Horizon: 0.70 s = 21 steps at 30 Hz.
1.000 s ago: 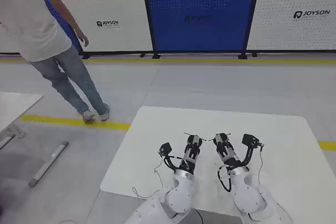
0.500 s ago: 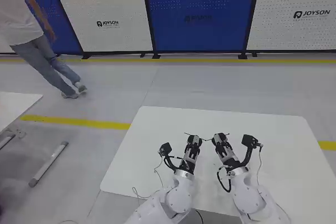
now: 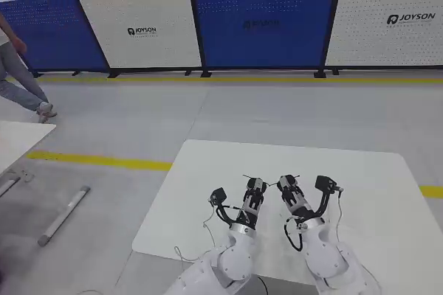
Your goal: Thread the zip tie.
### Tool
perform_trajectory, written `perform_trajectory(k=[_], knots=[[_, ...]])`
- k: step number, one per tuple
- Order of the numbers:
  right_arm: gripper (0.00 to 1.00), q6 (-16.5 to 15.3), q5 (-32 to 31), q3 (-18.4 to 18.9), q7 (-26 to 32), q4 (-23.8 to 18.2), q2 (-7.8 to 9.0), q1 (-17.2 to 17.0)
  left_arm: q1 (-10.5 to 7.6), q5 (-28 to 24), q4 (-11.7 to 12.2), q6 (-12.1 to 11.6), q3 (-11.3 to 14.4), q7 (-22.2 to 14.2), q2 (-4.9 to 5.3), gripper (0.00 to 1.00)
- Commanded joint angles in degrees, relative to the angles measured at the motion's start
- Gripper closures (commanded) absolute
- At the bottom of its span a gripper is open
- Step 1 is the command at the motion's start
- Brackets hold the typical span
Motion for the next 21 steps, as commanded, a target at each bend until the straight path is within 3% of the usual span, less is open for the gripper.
perform_trajectory(k=[1,21], knots=[[1.00,-0.4,0.2,0.3,-0.6,-0.2,-0.02,-0.4,0.00,0.0,0.0,0.0,0.0,0.0,0.00,1.00],[1.00,-0.5,-1.3,0.8,0.4,-0.8,-0.31,-0.8,0.00,0.0,0.0,0.0,0.0,0.0,0.00,1.00]])
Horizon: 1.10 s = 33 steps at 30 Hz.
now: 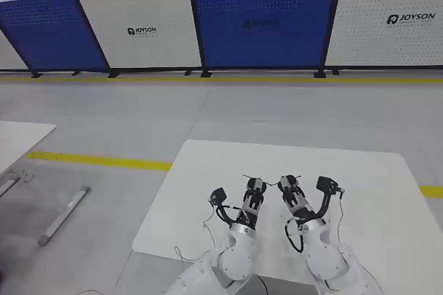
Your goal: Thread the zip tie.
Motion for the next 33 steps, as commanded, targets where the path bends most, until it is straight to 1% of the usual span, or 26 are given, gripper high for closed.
perform_trajectory(k=[1,7,11,17,23,26,29,33], knots=[[1.00,0.0,-0.2,0.0,0.0,0.0,-0.04,0.0,0.00,0.0,0.0,0.0,0.0,0.0,0.00,1.00],[1.00,0.3,-0.9,-0.1,0.6,0.0,-0.13,-0.1,0.00,0.0,0.0,0.0,0.0,0.0,0.00,1.00],[1.00,-0.2,-0.5,-0.4,0.2,0.3,-0.33,0.1,0.00,0.0,0.0,0.0,0.0,0.0,0.00,1.00],[1.00,-2.7,1.8,-0.9,-0.5,2.6,-0.76,1.0,0.00,0.0,0.0,0.0,0.0,0.0,0.00,1.00],[1.00,-3.7,3.0,-1.7,-0.3,6.2,-1.27,2.7,0.00,0.0,0.0,0.0,0.0,0.0,0.00,1.00],[1.00,-5.3,5.1,-1.4,0.4,6.7,-1.38,2.8,0.00,0.0,0.0,0.0,0.0,0.0,0.00,1.00],[1.00,-6.3,6.2,-0.9,0.5,6.6,-1.38,2.5,0.00,0.0,0.0,0.0,0.0,0.0,0.00,1.00],[1.00,-6.9,6.6,-0.3,0.0,6.0,-1.36,1.8,0.00,0.0,0.0,0.0,0.0,0.0,0.00,1.00]])
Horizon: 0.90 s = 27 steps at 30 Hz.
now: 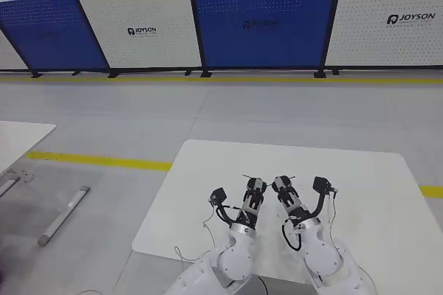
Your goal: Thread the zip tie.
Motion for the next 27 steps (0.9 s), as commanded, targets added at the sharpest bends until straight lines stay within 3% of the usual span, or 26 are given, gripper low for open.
perform_trajectory(k=[1,19,27], knots=[[1.00,-0.1,0.1,0.3,-0.3,-0.3,0.01,-0.3,0.04,0.0,0.0,0.0,-0.1,-0.4,0.00,1.00],[1.00,0.4,-1.3,1.7,1.2,-2.7,0.21,-1.7,1.02,-0.9,-1.7,0.6,-2.0,-3.3,-0.94,1.00],[0.87,0.2,-3.9,1.6,1.2,-3.5,0.29,-2.1,0.75,-0.4,-0.8,0.7,-2.4,-3.5,-1.52,1.00]])
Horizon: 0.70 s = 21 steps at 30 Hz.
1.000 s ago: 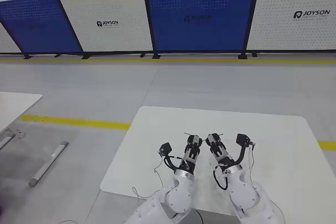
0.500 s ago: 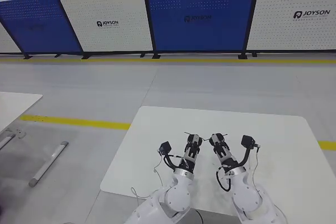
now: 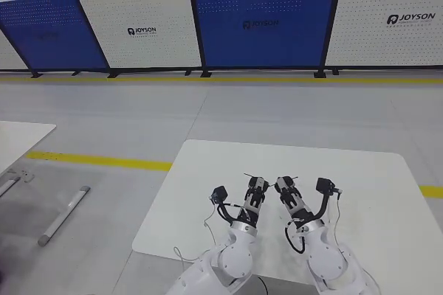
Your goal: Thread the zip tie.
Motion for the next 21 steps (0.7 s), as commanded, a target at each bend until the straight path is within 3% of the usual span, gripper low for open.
perform_trajectory(k=[1,16,21], knots=[[0.86,0.1,-0.5,-0.1,-0.4,-0.2,-0.02,-0.2,-0.07,0.1,0.3,0.0,-0.1,-0.1,-0.12,1.00],[0.73,0.1,-3.7,0.0,-1.8,-1.9,0.12,-2.4,-0.34,0.9,1.7,0.1,-0.8,-0.1,-1.08,1.00],[0.81,0.4,-3.7,0.3,-2.2,-2.0,0.12,-2.9,-0.19,1.3,1.7,-0.3,-1.0,0.0,-1.36,1.00]])
